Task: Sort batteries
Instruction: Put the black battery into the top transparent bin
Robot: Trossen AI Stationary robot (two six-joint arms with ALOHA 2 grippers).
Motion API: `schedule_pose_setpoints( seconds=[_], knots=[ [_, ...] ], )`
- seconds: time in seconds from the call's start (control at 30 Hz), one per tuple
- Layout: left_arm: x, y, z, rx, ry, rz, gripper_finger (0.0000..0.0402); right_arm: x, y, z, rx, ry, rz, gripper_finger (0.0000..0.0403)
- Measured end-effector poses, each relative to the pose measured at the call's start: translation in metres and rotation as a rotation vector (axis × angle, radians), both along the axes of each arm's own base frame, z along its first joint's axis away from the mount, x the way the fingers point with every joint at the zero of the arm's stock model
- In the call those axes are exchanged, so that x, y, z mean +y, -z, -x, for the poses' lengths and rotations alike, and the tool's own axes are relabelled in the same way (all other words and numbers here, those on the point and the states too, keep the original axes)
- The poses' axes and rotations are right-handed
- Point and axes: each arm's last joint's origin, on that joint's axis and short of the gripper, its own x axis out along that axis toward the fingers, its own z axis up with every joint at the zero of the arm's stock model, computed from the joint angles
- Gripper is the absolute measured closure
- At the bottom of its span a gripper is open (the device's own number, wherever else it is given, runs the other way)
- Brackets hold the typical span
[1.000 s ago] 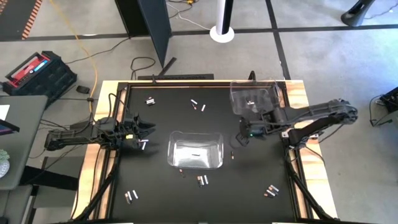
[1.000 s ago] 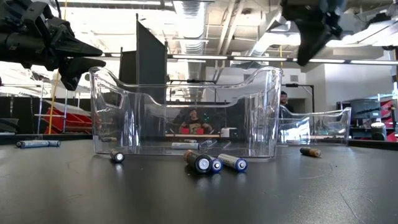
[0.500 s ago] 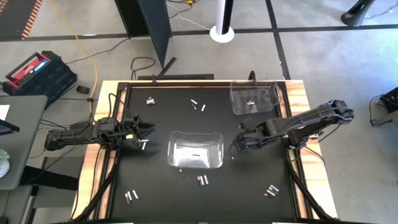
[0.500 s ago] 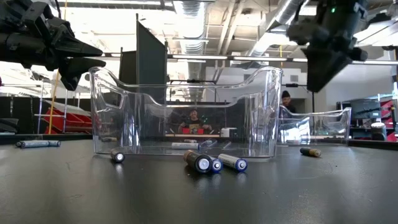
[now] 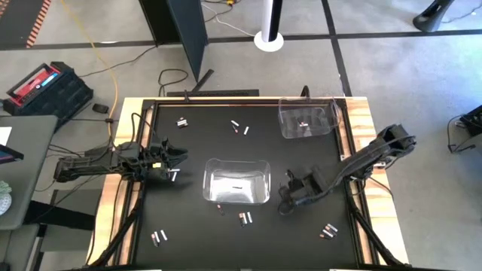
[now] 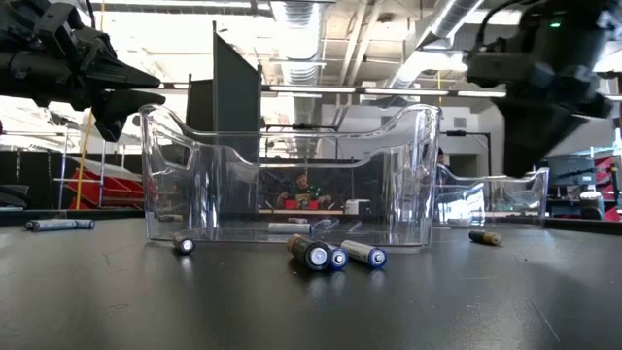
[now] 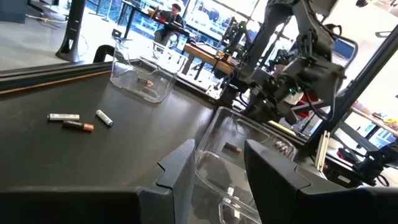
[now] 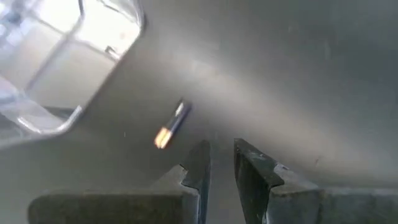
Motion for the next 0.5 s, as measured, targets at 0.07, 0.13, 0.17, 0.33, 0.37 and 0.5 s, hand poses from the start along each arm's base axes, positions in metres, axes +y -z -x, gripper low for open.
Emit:
schedule_pose_setpoints(
  seconds=[0.07,0.13,0.17,0.33,0.37,0.5],
  knots=[
    [0.0000,0.0000,0.0000,0.000,0.000,0.000,0.0269,0.0052,0.0016,0.0011,-0.014,0.021,-0.011,0.0314],
    [0.0000,0.0000,0.0000,0.000,0.000,0.000,0.0269,0.0074,0.0022,0.0014,-0.023,0.038,-0.019,0.0314],
    [0.0000,0.0000,0.0000,0.000,0.000,0.000,0.0269,0.0087,0.0028,0.0015,-0.023,0.036,-0.022,0.0314],
    [0.0000,0.0001,0.0000,0.001,0.000,0.000,0.0269,0.0123,0.0031,-0.0003,-0.024,-0.011,-0.048,0.0297],
    [0.0000,0.0001,0.0000,0.001,0.000,0.000,0.0269,0.0125,0.0031,-0.0006,-0.022,-0.022,-0.050,0.0289],
    [0.0000,0.0001,0.0000,0.001,0.000,0.000,0.0269,0.0125,0.0032,-0.0004,-0.015,-0.035,-0.049,0.0247]
  ],
)
